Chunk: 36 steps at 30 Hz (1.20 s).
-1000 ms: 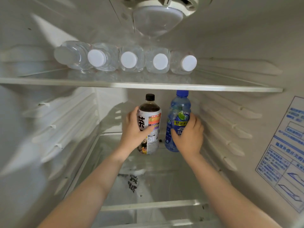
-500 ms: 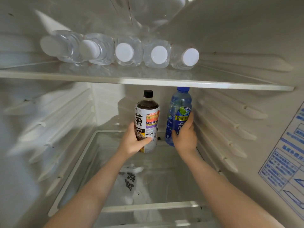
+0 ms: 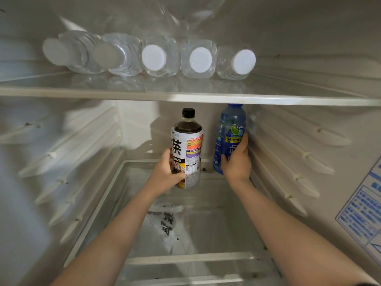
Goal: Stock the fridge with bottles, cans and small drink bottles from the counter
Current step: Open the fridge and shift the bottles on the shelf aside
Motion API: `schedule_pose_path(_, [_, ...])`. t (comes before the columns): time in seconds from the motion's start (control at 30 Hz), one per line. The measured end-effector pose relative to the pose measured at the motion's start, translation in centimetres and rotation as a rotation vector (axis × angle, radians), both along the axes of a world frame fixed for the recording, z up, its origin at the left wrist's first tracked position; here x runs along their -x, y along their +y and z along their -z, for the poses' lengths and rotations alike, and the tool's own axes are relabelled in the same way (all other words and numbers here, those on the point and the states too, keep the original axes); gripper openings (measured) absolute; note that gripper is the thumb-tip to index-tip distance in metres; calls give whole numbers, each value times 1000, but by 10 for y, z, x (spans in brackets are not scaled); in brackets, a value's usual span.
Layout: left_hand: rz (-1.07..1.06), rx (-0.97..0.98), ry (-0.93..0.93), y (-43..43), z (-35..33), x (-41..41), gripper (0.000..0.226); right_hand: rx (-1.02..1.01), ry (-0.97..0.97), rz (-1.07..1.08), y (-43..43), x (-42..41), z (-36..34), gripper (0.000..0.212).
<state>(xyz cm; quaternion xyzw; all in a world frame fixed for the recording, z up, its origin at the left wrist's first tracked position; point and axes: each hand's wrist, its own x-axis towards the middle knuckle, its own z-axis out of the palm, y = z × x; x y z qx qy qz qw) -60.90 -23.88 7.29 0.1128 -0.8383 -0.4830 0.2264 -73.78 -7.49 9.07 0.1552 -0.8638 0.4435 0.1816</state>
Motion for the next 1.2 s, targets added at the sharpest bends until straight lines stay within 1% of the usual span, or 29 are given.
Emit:
schedule_pose_path(0.07, [-14, -19, 10, 2, -2, 0, 60, 10, -8, -16, 2, -1, 0, 93])
schedule_pose_path(0.2, [-7, -20, 16, 0, -4, 0, 59, 6, -69, -65, 11, -6, -1, 95])
schedule_pose_path(0.23, [-6, -9, 18, 0, -3, -1, 55, 26, -89, -69, 14, -9, 0, 91])
schedule_pose_path(0.3, [-5, 50, 27, -4, -2, -2, 50, 59, -112, -83, 19, -20, 6, 72])
schedule_pose_path(0.37, [-13, 116, 0, -6, -5, -5, 46, 19, -135, -105, 26, -34, 15, 53])
schedule_pose_path(0.47, [-36, 170, -59, -8, -8, -8, 43, -111, -165, -100, 41, -57, 24, 45])
schedule_pose_path(0.57, [-19, 176, -85, -4, -11, -11, 41, -173, -117, -100, 60, -78, 26, 39])
schedule_pose_path(0.67, [-30, 178, -60, 10, -12, -11, 40, -265, -43, -73, 79, -94, 30, 38])
schedule_pose_path(0.73, [-77, 207, -10, 27, -10, -6, 43, -366, -15, -41, 89, -103, 36, 36])
schedule_pose_path(0.8, [-96, 191, 17, 45, -8, 3, 48, -438, -20, -1, 97, -109, 42, 30])
schedule_pose_path(0.93, [-110, 169, -32, 72, -11, 22, 61, -510, 1, 40, 114, -119, 50, 21])
schedule_pose_path(1.03, [-162, 241, -11, 88, -15, 31, 75, -472, 59, -3, 121, -125, 53, 14])
schedule_pose_path(1.1, [-143, 306, 11, 97, -16, 36, 83, -414, 76, -26, 123, -126, 55, 11])
schedule_pose_path(1.2, [-78, 343, -6, 98, -15, 41, 79, -341, 134, -28, 125, -127, 61, 10])
